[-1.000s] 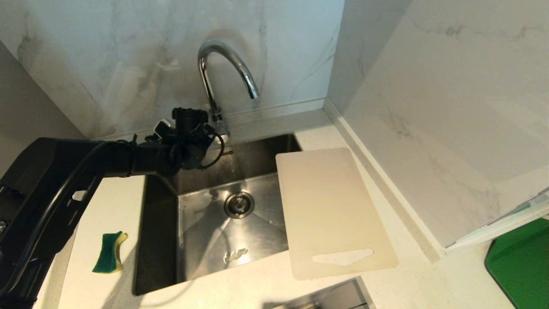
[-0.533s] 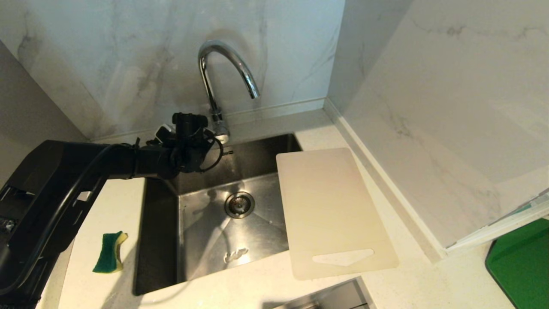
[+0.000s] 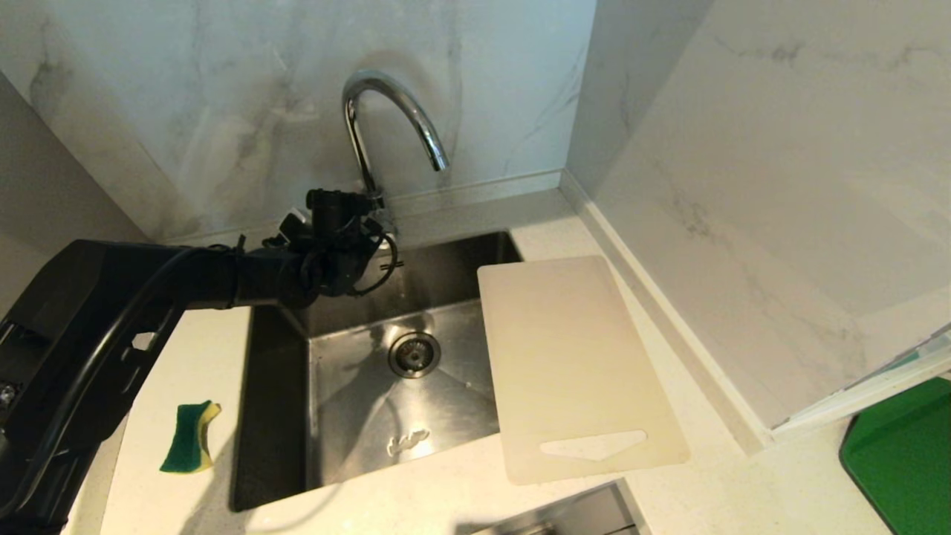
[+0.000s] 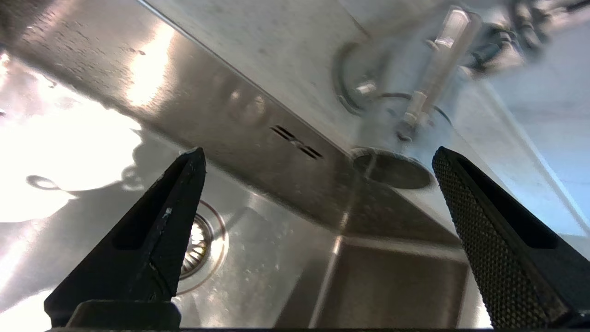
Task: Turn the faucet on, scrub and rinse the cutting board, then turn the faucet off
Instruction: Turn on the tap
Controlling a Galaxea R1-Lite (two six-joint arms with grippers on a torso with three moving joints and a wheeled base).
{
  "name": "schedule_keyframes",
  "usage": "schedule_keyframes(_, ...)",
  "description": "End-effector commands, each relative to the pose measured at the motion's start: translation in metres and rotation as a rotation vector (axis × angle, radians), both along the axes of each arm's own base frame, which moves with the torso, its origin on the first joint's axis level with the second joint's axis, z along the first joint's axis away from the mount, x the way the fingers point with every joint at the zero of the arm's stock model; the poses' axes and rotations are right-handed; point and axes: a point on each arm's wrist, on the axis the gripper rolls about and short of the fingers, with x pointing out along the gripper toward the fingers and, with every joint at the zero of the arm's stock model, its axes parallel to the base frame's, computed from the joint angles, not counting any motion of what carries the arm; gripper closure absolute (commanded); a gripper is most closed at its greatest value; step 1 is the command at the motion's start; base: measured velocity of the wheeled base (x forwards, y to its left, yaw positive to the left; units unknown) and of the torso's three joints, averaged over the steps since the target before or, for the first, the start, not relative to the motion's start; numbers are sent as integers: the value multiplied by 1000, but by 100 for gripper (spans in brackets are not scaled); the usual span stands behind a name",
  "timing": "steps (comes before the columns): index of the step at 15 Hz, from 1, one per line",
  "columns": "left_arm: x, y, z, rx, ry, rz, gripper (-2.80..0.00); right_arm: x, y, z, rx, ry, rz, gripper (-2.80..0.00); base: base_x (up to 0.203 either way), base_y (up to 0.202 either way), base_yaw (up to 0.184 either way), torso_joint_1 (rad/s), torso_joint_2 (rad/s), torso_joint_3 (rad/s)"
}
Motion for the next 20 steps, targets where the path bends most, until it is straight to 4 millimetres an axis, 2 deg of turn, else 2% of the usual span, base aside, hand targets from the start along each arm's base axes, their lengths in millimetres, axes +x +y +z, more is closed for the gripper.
schedule_keyframes(1,-3,-2,12,-19,-58,3,-280,0,0,0,0,2,-1,0,0,0,0,0,0,0)
schedule_keyframes(4,-3,-4,22,32,-133,-1,-280,0,0,0,0,2,1,0,0,0,0,0,0,0)
schedule_keyframes(6,-2,-5,21,41,-139,-1,-280,0,0,0,0,2,-1,0,0,0,0,0,0,0)
schedule_keyframes(13,14,-7,-2,203,-203,43,-280,0,0,0,0,2,1,0,0,0,0,0,0,0)
schedule_keyframes(20,25,15,-9,215,-185,87,-280,0,0,0,0,2,1,0,0,0,0,0,0,0)
